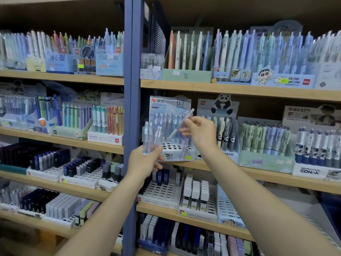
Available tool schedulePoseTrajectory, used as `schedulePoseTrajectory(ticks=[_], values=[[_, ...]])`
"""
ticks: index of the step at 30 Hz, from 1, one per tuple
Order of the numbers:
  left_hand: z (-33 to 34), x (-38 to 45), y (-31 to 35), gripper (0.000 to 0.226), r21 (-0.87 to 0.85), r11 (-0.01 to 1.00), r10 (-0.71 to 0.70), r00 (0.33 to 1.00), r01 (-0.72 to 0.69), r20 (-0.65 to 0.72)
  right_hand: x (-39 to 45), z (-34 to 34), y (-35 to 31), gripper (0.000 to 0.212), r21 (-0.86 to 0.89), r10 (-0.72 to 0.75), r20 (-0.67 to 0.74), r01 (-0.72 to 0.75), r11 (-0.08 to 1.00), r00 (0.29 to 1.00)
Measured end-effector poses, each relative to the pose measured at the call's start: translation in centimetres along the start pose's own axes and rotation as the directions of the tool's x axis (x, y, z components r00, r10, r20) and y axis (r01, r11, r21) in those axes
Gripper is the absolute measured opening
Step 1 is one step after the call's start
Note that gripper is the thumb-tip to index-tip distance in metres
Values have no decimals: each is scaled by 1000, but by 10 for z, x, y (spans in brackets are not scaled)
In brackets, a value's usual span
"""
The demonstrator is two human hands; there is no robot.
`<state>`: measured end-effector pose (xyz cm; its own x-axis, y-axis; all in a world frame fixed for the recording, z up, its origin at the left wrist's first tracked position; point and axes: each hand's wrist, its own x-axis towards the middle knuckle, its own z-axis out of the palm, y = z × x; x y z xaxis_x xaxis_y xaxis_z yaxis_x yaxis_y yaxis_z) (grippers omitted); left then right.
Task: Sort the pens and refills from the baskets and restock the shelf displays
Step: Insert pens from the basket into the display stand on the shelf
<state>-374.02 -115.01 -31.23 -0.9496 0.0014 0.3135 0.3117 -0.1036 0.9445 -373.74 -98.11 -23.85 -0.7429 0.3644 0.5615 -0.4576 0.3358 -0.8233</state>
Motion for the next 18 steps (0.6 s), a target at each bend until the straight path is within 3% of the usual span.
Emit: schedulePoseTrajectory(ticks=[9, 18], values=[[-14, 1, -8, 25, -75, 993, -80, 982, 94, 169, 8, 16, 0, 22, -181, -64, 35, 69, 981, 997], [-13, 5, -9, 22, -49, 996, -70, 987, 78, 148, 13, 25, 3, 19, -267, -24, 114, 54, 962, 993]])
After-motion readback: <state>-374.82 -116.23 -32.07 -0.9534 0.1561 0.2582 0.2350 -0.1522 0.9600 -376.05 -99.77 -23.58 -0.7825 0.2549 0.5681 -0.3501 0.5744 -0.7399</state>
